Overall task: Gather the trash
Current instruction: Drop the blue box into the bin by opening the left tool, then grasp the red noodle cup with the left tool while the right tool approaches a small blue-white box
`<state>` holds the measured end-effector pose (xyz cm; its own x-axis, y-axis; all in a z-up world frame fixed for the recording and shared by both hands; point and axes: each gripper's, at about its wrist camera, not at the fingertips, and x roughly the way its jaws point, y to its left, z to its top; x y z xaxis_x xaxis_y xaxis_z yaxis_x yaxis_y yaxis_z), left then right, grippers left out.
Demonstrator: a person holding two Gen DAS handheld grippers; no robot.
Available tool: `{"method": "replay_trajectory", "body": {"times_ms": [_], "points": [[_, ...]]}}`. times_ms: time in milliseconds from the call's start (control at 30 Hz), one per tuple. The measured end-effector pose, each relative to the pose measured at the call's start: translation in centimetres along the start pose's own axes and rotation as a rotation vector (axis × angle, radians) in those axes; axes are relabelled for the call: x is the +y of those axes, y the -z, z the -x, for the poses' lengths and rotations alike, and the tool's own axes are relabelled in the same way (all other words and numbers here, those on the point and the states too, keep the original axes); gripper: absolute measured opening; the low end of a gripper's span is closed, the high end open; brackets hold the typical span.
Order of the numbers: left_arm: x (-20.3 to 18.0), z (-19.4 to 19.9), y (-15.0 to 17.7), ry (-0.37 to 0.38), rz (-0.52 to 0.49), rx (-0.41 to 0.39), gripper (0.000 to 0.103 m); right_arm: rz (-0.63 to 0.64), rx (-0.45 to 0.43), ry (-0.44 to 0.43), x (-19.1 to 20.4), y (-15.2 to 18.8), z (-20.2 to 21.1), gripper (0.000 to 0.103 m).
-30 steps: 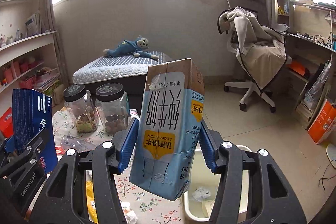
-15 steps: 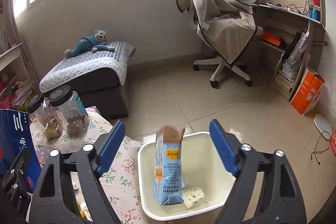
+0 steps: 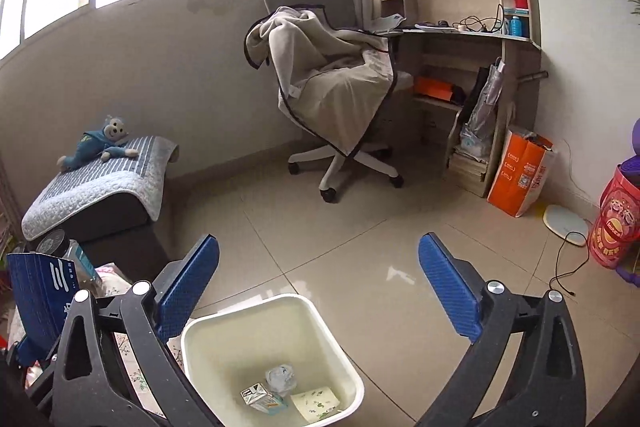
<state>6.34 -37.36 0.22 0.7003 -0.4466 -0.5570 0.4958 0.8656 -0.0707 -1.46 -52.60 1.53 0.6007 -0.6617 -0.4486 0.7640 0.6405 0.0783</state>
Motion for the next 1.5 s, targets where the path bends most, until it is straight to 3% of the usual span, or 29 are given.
{"method": "replay_trajectory", "body": {"times_ms": [133, 233, 300, 433, 633, 1000, 1500], "points": [[-1.9, -1.1, -0.5, 0.044, -0.009, 0.025, 0.057, -0.013, -0.028, 0.066, -1.3, -0.3, 0.2, 0.096], [-2.9, -2.0, -0.9, 0.081, -0.011, 0.054, 0.076, -0.023, -0.04, 0.102, -2.2, -0.5, 0.2, 0.096], [-3.4, -2.2, -1.0, 0.088, -0.018, 0.065, 0.08, -0.029, -0.037, 0.112, -2.7, -0.5, 0.2, 0.096], [-3.6, -1.9, -1.2, 0.069, -0.037, 0.05, 0.081, -0.025, -0.04, 0.13, -2.8, -0.3, 0.3, 0.096], [-2.1, -0.7, -1.2, -0.022, -0.045, -0.006, 0.087, -0.008, -0.034, 0.112, -1.4, 0.1, 0.8, 0.096], [4.7, 1.4, -1.8, -0.211, 0.039, -0.104, 0.095, 0.107, -0.055, 0.033, 5.0, 1.4, 2.6, 0.096], [16.9, 2.5, 0.0, -0.367, 0.136, -0.051, 0.096, 0.261, -0.016, -0.127, 16.1, 5.1, 4.8, 0.096]]}}
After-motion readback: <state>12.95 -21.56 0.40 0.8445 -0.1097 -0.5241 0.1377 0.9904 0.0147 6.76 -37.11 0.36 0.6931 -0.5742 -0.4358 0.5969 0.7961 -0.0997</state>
